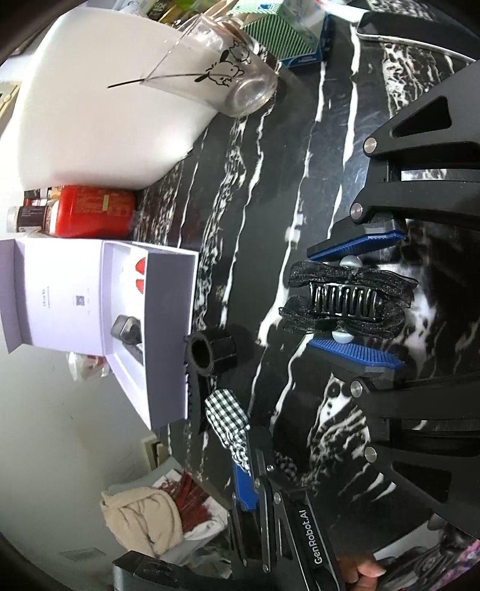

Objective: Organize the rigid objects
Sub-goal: 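Carry the checkered scrunchie and black claw clip with both tools over the gift box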

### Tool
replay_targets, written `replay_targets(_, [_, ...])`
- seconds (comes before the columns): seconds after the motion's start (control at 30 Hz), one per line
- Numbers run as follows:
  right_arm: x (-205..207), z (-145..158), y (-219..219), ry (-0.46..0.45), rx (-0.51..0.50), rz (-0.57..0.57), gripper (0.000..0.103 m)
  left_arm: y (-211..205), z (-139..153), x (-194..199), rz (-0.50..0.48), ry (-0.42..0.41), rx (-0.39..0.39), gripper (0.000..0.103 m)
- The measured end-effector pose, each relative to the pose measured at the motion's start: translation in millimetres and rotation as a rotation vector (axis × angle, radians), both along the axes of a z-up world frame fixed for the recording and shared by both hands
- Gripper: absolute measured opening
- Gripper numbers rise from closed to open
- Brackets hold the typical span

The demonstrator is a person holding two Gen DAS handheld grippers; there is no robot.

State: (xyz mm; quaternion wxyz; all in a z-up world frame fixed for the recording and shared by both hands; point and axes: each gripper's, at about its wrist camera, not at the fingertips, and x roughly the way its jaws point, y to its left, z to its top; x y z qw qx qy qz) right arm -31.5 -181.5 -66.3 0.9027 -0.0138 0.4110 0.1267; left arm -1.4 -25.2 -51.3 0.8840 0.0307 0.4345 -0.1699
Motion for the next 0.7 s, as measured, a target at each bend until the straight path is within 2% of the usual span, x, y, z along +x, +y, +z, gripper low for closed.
replay_targets(0.3, [6.3, 23.7, 5.4, -0.069, -0.031, 0.021, 0.043, 1.4, 26.2, 2.3, -0.003, -0.072, -0.037, 0.028])
replay_targets(0.47, [17.7, 34.4, 3.3, -0.08, -0.018, 0.026, 0.043, -1.2, 36.0, 15.5, -0.014, -0.063, -0.076, 0.028])
replay_targets(0.7, [39.0, 43.2, 3.4, -0.087, -0.017, 0.04, 0.043, -5.6, 48.5, 39.6, -0.03, -0.078, -0.057, 0.028])
